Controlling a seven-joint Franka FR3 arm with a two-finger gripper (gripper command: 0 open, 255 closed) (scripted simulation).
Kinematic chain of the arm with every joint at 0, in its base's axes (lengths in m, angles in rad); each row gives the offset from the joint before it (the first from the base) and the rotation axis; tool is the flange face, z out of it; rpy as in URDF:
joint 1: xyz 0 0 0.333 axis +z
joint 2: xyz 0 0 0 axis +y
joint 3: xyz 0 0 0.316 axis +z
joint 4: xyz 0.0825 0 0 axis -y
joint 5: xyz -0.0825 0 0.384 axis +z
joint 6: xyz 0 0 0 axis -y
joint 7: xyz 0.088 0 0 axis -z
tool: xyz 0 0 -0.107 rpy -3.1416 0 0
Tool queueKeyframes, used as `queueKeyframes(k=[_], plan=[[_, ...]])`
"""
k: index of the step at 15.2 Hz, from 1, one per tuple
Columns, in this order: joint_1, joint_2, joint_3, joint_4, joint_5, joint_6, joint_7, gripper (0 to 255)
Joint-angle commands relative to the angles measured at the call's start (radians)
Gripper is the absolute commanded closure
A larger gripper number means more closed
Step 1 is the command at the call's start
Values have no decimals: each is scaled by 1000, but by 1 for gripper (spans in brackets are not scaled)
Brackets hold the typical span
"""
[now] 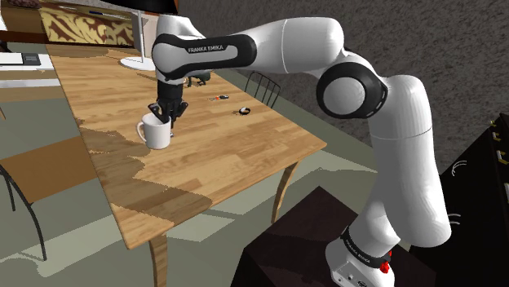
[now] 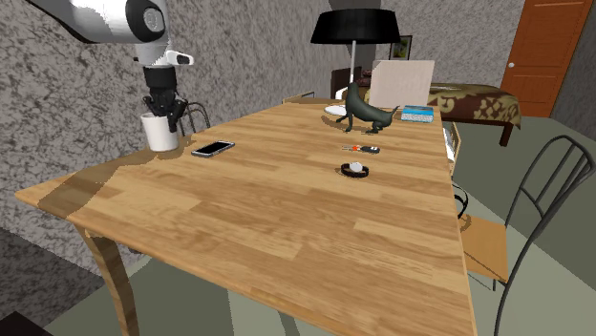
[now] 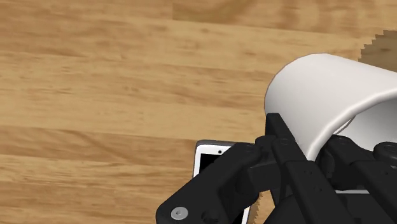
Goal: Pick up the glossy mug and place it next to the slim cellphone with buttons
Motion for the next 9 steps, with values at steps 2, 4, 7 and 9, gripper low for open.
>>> queueKeyframes(k=[2, 4, 7, 9], plan=[[0, 10, 1, -23, 2, 33, -2, 255], [0, 18, 1, -37, 3, 56, -3, 255], [0, 21, 2, -43, 3, 65, -4, 255], [0, 21, 2, -43, 3, 65, -4, 255]])
